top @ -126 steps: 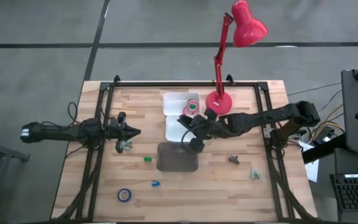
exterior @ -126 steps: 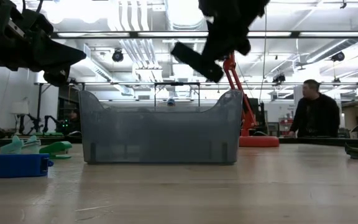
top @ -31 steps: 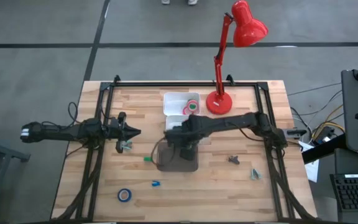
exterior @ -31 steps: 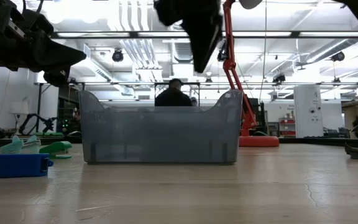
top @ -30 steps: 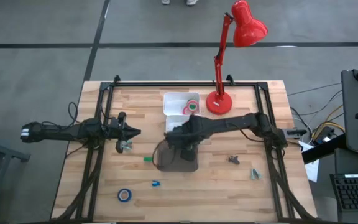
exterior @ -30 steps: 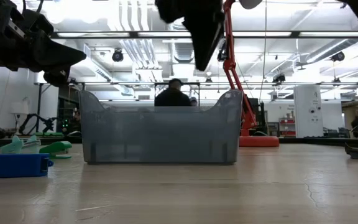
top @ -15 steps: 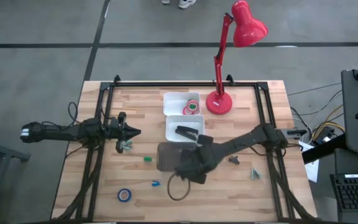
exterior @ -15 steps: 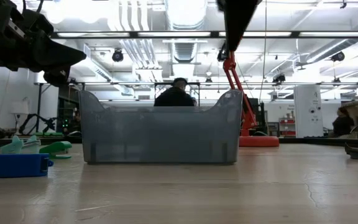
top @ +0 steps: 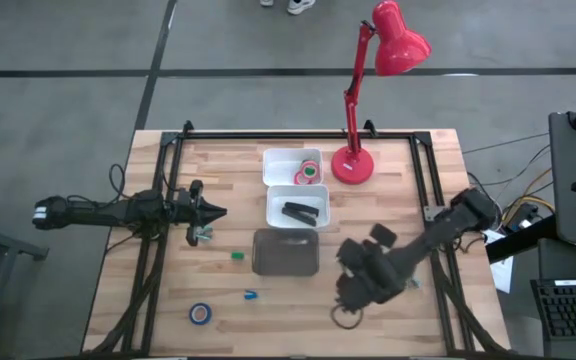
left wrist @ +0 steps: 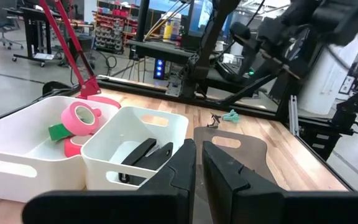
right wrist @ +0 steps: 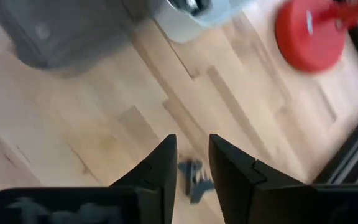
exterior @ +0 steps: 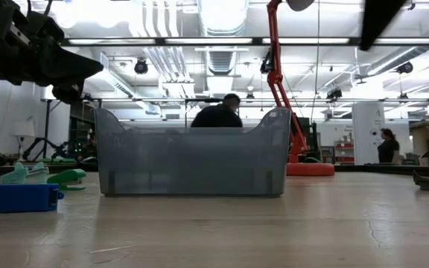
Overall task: Pick and place Stapler, Stapler remover, tape
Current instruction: Put the black stapler remover into the black bin
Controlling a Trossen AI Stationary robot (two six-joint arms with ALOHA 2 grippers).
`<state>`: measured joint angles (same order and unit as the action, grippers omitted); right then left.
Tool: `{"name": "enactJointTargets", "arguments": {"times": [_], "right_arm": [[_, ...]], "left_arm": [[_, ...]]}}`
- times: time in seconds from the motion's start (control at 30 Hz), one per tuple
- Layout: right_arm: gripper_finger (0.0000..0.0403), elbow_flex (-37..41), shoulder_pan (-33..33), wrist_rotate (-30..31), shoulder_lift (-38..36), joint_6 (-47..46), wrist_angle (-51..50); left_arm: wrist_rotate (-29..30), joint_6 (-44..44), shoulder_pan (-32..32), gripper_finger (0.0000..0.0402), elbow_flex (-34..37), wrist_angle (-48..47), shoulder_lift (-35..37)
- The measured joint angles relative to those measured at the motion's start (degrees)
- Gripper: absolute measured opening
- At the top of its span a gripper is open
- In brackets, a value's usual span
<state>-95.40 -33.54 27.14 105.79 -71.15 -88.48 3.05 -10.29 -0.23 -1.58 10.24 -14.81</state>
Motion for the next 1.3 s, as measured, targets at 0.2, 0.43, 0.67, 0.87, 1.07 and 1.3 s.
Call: {"name": "enactJointTargets", "arguments": {"times": [0.2, 0.43, 0.67, 0.87, 1.07, 1.3], "right_arm": [[0.0087, 14.42, -5.2, -0.02, -7.28, -13.03, 9.09], [0.0117, 26.69, -8.22, -0.39, -9.34, -18.77, 19.86], [0.0179, 31.06, -8.56, -4.7, -7.36, -16.72, 22.71], [0.0197, 33.46, -8.61, -5.44, -7.38, -19.92, 22.68], [0.0186, 35.61, -8.61, -6.16, -6.94, -21.02, 23.31], [0.0165, 36.84, -8.56, -6.14, -6.94, -21.59, 23.4]], "left_arm": [[0.0, 0.01, -0.01, 0.003, 0.01, -0.04, 0.0], [0.0, 0.01, -0.02, 0.003, 0.01, -0.07, 0.0], [0.0, -0.02, -0.02, 0.003, 0.02, -0.06, -0.01], [0.0, -0.01, -0.02, 0.003, 0.02, -0.07, 0.0], [0.0, -0.01, -0.02, 0.003, 0.01, -0.05, -0.01], [-0.02, -0.02, -0.02, 0.003, 0.02, -0.07, -0.02]]}}
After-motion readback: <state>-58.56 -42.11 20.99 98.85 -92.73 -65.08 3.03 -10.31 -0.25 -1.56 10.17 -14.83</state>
